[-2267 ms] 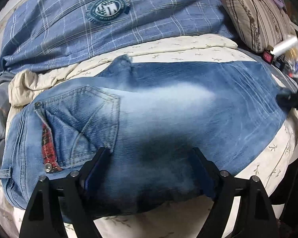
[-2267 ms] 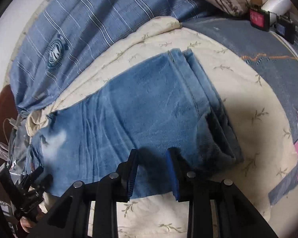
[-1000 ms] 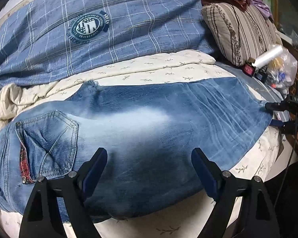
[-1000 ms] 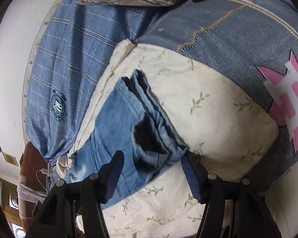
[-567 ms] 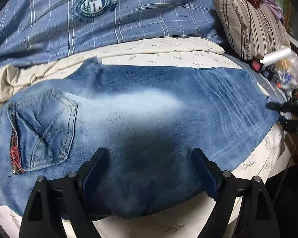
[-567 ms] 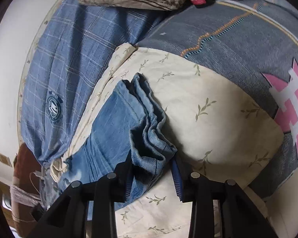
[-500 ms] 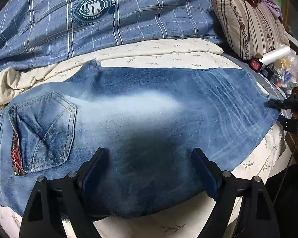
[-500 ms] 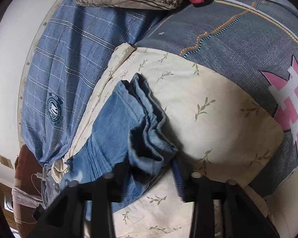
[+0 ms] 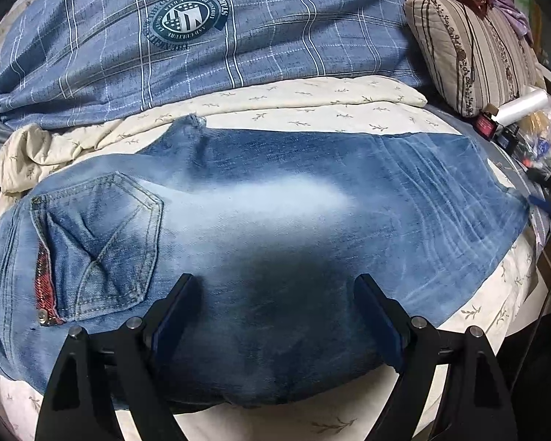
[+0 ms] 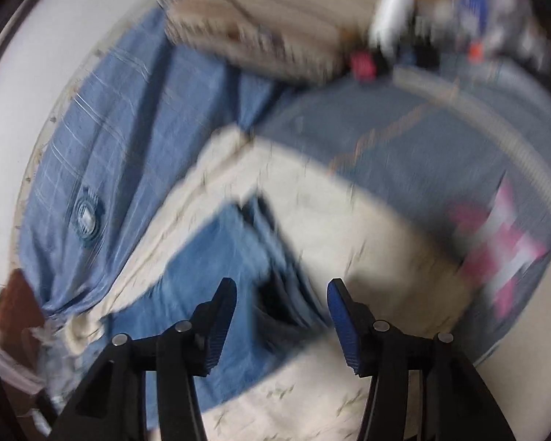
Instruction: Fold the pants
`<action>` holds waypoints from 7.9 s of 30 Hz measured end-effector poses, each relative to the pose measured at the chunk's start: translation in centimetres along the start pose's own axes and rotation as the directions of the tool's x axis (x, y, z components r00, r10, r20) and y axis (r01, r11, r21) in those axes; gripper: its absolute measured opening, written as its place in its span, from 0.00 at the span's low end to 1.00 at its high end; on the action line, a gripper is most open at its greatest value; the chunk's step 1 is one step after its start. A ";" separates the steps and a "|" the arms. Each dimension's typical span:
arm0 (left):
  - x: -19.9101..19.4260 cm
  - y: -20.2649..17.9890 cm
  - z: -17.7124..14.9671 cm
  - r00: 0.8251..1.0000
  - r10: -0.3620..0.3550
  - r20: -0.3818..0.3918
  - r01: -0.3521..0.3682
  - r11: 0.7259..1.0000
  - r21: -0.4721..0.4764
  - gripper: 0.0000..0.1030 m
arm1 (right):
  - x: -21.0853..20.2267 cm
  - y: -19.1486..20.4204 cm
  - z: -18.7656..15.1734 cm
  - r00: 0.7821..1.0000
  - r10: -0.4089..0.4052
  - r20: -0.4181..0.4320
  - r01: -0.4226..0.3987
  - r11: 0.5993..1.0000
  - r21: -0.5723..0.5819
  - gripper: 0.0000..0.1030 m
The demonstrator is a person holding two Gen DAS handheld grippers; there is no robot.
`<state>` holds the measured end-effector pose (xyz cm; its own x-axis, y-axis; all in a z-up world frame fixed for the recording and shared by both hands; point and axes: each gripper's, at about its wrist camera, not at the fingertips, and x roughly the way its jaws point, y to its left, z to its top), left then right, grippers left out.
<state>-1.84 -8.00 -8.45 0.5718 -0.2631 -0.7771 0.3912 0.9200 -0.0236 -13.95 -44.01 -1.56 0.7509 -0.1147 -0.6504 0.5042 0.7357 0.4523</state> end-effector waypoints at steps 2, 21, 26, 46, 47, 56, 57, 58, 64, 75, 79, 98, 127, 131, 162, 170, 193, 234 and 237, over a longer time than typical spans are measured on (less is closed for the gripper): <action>0.0 0.1 0.1 1.000 -0.002 0.000 0.002 1.000 -0.001 0.84 | -0.7 1.7 -0.2 0.999 0.024 0.043 -0.021 0.996 -0.085 0.54; -2.5 4.1 0.1 0.988 0.124 0.091 -0.116 0.989 -0.090 0.84 | 4.4 6.4 -3.3 0.985 -0.027 -0.173 -0.013 0.974 -0.225 0.53; -5.0 9.7 -0.3 0.955 0.263 0.139 -0.224 0.944 -0.244 0.84 | 5.6 11.1 -4.0 0.984 0.047 -0.173 -0.096 0.953 -0.289 0.53; -3.2 19.3 -3.5 0.947 0.313 -0.074 -0.312 0.841 -0.442 0.93 | 8.0 21.7 -12.4 0.941 0.161 -0.297 -0.306 0.781 -0.544 0.59; -3.5 19.4 -3.5 0.948 0.311 -0.072 -0.308 0.833 -0.459 0.93 | 7.0 22.5 -13.2 0.937 0.197 -0.290 -0.337 0.735 -0.588 0.58; -4.0 17.8 -3.1 0.897 0.437 -0.064 -0.427 0.821 -0.378 0.93 | 5.7 26.7 -20.1 0.889 0.247 -0.385 -0.457 0.524 -0.719 0.59; -3.8 17.7 -3.1 0.894 0.442 -0.071 -0.435 0.823 -0.366 0.93 | 5.8 27.0 -20.9 0.891 0.234 -0.389 -0.453 0.504 -0.735 0.59; -3.7 17.8 -3.2 0.895 0.441 -0.072 -0.435 0.824 -0.363 0.93 | 6.1 27.4 -21.8 0.895 0.215 -0.390 -0.444 0.488 -0.752 0.59; -3.1 18.8 -3.7 0.910 0.402 -0.103 -0.407 0.815 -0.412 1.00 | 7.3 27.3 -24.1 0.934 0.139 -0.329 -0.355 0.441 -0.824 0.68; -6.1 14.9 -2.3 0.884 0.462 0.073 -0.413 0.845 -0.340 1.00 | 7.5 23.3 -15.2 0.965 0.106 -0.242 -0.253 0.631 -0.734 0.69; -6.2 11.9 -1.6 0.903 0.401 0.155 -0.356 0.900 -0.253 1.00 | 8.9 19.7 -9.0 0.986 0.054 -0.156 -0.142 0.763 -0.630 0.69; -1.4 6.0 -0.1 0.959 0.280 0.046 -0.277 0.959 -0.067 1.00 | 10.4 5.4 4.4 0.995 -0.055 -0.080 0.018 0.914 -0.406 0.69; -1.4 5.0 0.8 0.955 0.286 0.077 -0.280 0.956 -0.083 1.00 | 7.2 -0.3 4.7 0.988 0.035 -0.153 -0.053 0.992 -0.115 0.68; -2.0 4.5 0.8 0.965 0.239 0.108 -0.232 0.970 -0.077 1.00 | 5.5 -3.4 4.5 0.973 0.149 -0.176 -0.147 0.989 0.022 0.68; 1.5 0.6 -0.1 0.991 0.129 0.019 -0.130 0.991 0.020 1.00 | 7.7 -0.6 1.8 0.913 0.236 -0.334 -0.256 0.967 -0.017 0.13; 0.7 1.4 0.3 0.990 0.131 0.046 -0.131 0.991 -0.013 1.00 | 5.8 3.6 1.1 0.894 0.356 -0.273 -0.369 0.929 0.005 0.13; -1.4 4.2 0.2 0.985 0.143 0.097 -0.135 0.987 -0.083 1.00 | 10.3 17.1 -6.1 0.549 0.685 -0.479 -0.680 0.699 0.221 0.55; -3.5 4.3 -0.1 0.978 0.146 0.149 -0.132 0.986 -0.100 1.00 | 18.3 22.3 -7.9 0.555 0.579 -0.597 -0.607 0.773 0.185 0.68; -6.2 7.1 -0.6 0.969 0.174 0.175 -0.138 0.970 -0.198 1.00 | 16.9 21.8 -7.7 0.518 0.613 -0.596 -0.642 0.740 0.202 0.68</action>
<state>-3.04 0.37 -4.15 0.7483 -0.1461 -0.6470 0.1577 0.9867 -0.0404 6.46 -24.72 -7.41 0.4439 0.7894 -0.4239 -0.0225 0.4828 0.8755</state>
